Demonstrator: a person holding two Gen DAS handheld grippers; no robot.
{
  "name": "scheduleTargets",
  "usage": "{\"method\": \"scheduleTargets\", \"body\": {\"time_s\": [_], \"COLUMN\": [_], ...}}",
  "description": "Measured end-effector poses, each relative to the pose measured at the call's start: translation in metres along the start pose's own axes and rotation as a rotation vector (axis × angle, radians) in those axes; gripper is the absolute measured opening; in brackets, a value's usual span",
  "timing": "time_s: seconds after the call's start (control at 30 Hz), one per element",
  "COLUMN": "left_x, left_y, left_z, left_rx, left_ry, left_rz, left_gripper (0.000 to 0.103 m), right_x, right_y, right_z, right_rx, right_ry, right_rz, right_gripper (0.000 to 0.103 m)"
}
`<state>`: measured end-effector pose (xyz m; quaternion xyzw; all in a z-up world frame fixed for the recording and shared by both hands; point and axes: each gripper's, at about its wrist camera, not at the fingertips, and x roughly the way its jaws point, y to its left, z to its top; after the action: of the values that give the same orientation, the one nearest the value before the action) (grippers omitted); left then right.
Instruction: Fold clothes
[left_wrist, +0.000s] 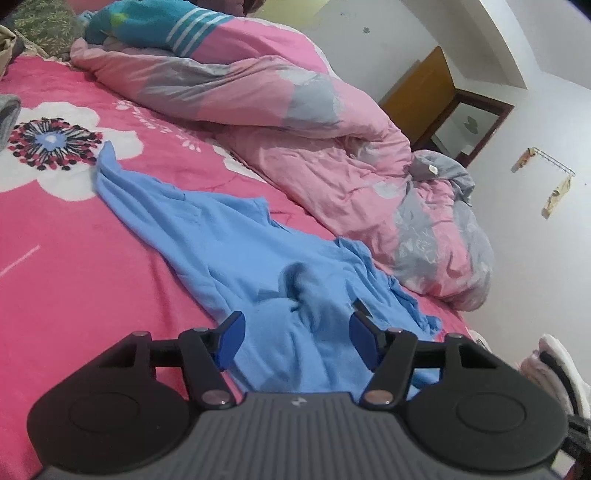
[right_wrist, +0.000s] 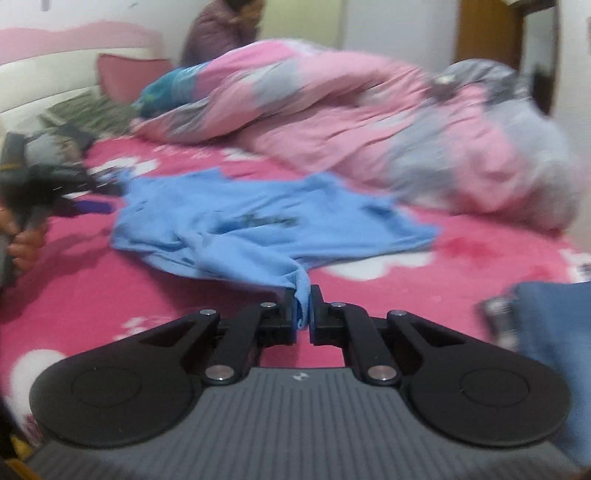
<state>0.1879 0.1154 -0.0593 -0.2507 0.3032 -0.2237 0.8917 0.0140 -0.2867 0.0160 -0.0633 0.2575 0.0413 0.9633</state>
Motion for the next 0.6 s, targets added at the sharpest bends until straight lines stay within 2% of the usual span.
{"method": "scheduleTargets", "body": {"time_s": [0.07, 0.17, 0.27, 0.33, 0.37, 0.47, 0.53, 0.6], "left_x": [-0.003, -0.004, 0.002, 0.006, 0.008, 0.010, 0.010, 0.011], "left_y": [-0.003, -0.004, 0.000, 0.005, 0.007, 0.015, 0.017, 0.018], "left_z": [-0.003, -0.009, -0.013, -0.014, -0.015, -0.017, -0.018, -0.020], "left_rx": [0.013, 0.033, 0.039, 0.029, 0.022, -0.022, -0.043, -0.054], "left_ry": [-0.001, 0.004, 0.022, 0.032, 0.036, 0.032, 0.024, 0.020], "left_rz": [-0.001, 0.003, 0.021, 0.025, 0.025, 0.030, 0.031, 0.046], "left_gripper": [0.063, 0.063, 0.062, 0.062, 0.061, 0.061, 0.061, 0.060], "right_x": [-0.006, 0.003, 0.025, 0.031, 0.028, 0.001, -0.011, -0.016], "right_y": [-0.022, -0.049, -0.067, -0.073, -0.072, -0.058, -0.043, -0.024], "right_z": [-0.005, -0.021, -0.042, -0.052, -0.053, -0.045, -0.032, -0.019], "right_rx": [0.015, 0.060, 0.105, 0.132, 0.131, 0.083, 0.065, 0.040], "right_ry": [-0.003, 0.045, 0.182, 0.283, 0.296, 0.220, 0.138, 0.071], "right_rz": [-0.061, -0.111, -0.142, -0.178, -0.193, -0.200, -0.128, -0.037], "right_gripper": [0.004, 0.004, 0.011, 0.022, 0.023, 0.039, 0.055, 0.058]}}
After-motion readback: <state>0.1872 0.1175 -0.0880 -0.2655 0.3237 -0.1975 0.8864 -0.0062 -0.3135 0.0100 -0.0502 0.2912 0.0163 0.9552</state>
